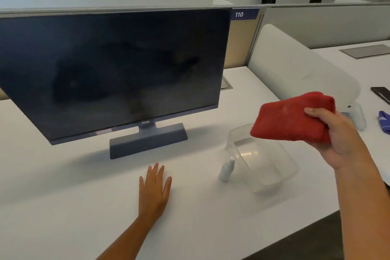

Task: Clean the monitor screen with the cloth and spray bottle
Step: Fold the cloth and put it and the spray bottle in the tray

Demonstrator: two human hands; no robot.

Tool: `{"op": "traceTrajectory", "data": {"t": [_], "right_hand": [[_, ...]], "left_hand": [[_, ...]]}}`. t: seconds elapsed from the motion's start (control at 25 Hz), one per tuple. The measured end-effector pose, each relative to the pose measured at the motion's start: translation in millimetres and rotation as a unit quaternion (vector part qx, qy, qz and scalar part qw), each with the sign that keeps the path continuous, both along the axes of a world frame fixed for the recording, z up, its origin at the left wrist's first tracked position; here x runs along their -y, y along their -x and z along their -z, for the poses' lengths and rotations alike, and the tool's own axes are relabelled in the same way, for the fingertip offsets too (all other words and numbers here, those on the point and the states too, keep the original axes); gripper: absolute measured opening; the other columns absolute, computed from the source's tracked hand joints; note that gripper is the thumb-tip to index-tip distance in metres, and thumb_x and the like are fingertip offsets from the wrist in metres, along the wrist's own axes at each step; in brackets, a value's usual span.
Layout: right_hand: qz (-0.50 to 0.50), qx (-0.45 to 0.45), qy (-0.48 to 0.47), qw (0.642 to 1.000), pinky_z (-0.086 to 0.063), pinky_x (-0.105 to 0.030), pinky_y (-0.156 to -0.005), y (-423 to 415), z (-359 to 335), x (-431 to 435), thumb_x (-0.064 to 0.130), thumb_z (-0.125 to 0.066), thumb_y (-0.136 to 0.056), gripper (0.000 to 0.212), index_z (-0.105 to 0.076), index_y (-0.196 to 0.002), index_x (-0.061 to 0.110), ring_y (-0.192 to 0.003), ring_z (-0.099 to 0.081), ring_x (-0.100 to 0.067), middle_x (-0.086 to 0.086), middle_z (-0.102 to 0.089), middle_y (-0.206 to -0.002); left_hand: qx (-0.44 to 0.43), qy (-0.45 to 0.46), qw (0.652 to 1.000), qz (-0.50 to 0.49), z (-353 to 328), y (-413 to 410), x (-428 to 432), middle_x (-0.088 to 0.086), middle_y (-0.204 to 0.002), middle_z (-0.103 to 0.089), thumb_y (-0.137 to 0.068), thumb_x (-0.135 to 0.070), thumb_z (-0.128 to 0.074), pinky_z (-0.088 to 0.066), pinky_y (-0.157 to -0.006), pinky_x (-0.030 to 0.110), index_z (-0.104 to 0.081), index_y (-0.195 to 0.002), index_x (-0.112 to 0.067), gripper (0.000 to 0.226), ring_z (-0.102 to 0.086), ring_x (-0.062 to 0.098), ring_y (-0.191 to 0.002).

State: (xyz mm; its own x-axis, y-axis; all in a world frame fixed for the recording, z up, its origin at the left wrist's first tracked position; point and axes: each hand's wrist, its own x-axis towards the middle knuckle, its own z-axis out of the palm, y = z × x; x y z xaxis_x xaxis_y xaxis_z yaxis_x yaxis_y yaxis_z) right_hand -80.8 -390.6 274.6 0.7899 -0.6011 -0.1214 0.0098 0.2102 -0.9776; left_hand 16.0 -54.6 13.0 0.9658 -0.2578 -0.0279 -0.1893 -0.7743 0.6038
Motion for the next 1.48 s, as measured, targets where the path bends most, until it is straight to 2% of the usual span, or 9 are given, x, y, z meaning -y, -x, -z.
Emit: {"op": "traceTrajectory", "data": {"t": [0.12,0.24,0.52,0.72,0.84,0.96,1.16,1.32,1.48], "right_hand": [[0.061,-0.086,0.226,0.969,-0.050,-0.029,-0.067,-7.0,43.6,11.2,0.013,-0.070,-0.079,0.021,-0.061,-0.091,0.028,-0.080,-0.061,-0.012,0.008,-0.062,-0.086],[-0.026,-0.227,0.425,0.876,-0.044,-0.027,-0.072,-23.1,112.6,-4.4,0.018,-0.072,-0.077,0.029,-0.060,-0.103,0.016,-0.074,-0.055,-0.013,0.003,-0.061,-0.086],[-0.243,-0.435,0.419,0.759,-0.042,-0.025,-0.079,-40.3,188.3,5.5,0.045,-0.056,-0.088,0.040,-0.057,-0.112,0.013,-0.085,-0.056,-0.016,0.000,-0.061,-0.093],[-0.291,-0.406,0.124,0.857,-0.058,-0.027,-0.067,-36.1,168.3,19.8,0.036,-0.068,-0.078,0.014,-0.065,-0.087,0.025,-0.082,-0.064,-0.012,-0.001,-0.067,-0.093],[-0.253,-0.357,0.266,0.859,-0.051,-0.029,-0.083,-39.7,161.6,20.1,0.041,-0.065,-0.081,0.030,-0.060,-0.107,0.028,-0.094,-0.060,-0.014,0.007,-0.062,-0.100],[-0.234,-0.223,0.441,0.837,-0.042,-0.012,-0.069,-44.0,153.2,0.7,0.042,-0.067,-0.081,0.044,-0.055,-0.122,0.031,-0.088,-0.058,-0.005,0.010,-0.058,-0.106],[-0.298,-0.164,0.453,0.824,-0.047,-0.017,-0.069,-47.1,156.6,-32.2,0.042,-0.078,-0.071,0.048,-0.064,-0.112,0.022,-0.079,-0.059,-0.004,0.005,-0.062,-0.099],[-0.237,-0.107,0.514,0.818,-0.048,-0.024,-0.069,-47.5,165.3,-41.9,0.019,-0.077,-0.074,0.019,-0.072,-0.089,0.009,-0.072,-0.065,-0.017,-0.005,-0.072,-0.087],[-0.212,-0.081,0.496,0.838,-0.044,-0.011,-0.063,-49.5,154.8,-39.4,0.012,-0.075,-0.076,0.013,-0.073,-0.088,0.007,-0.070,-0.064,-0.014,-0.003,-0.071,-0.081]], "left_hand": [[0.026,-0.068,0.997,0.003,7.0,5.1,10.2,0.005,-0.155,-0.020,-0.068,-0.077,0.019,0.003,-0.117,0.046,-0.028,-0.143,-0.018,0.106,-0.009,0.023,-0.145],[0.039,-0.102,0.994,0.003,12.2,6.9,14.1,0.005,-0.155,-0.021,-0.069,-0.075,0.021,0.000,-0.117,0.048,-0.031,-0.142,-0.018,0.106,-0.011,0.025,-0.144],[0.039,-0.105,0.994,-0.005,15.0,7.5,14.8,0.002,-0.156,-0.020,-0.072,-0.075,0.017,-0.001,-0.118,0.046,-0.030,-0.142,-0.020,0.101,-0.009,0.021,-0.145],[0.047,-0.113,0.992,-0.008,16.0,8.6,15.9,0.003,-0.155,-0.022,-0.074,-0.074,0.014,-0.004,-0.118,0.046,-0.032,-0.142,-0.019,0.099,-0.011,0.022,-0.144],[0.053,-0.117,0.992,-0.010,15.9,10.1,16.0,0.004,-0.154,-0.024,-0.075,-0.074,0.012,-0.005,-0.117,0.046,-0.033,-0.141,-0.019,0.097,-0.012,0.023,-0.144],[0.057,-0.122,0.991,-0.010,15.6,10.4,16.0,0.004,-0.154,-0.024,-0.075,-0.074,0.012,-0.005,-0.117,0.045,-0.033,-0.141,-0.019,0.097,-0.013,0.023,-0.144],[0.061,-0.131,0.989,-0.012,17.1,10.9,15.0,0.004,-0.154,-0.025,-0.077,-0.072,0.011,-0.003,-0.116,0.043,-0.033,-0.141,-0.020,0.094,-0.014,0.022,-0.144],[0.064,-0.135,0.989,-0.009,19.6,10.1,14.1,0.003,-0.154,-0.026,-0.079,-0.070,0.010,-0.004,-0.116,0.043,-0.034,-0.141,-0.021,0.090,-0.014,0.021,-0.144],[0.068,-0.133,0.989,-0.011,20.2,10.5,13.1,0.003,-0.153,-0.027,-0.080,-0.069,0.009,-0.004,-0.116,0.043,-0.034,-0.140,-0.021,0.088,-0.015,0.021,-0.144]]}}
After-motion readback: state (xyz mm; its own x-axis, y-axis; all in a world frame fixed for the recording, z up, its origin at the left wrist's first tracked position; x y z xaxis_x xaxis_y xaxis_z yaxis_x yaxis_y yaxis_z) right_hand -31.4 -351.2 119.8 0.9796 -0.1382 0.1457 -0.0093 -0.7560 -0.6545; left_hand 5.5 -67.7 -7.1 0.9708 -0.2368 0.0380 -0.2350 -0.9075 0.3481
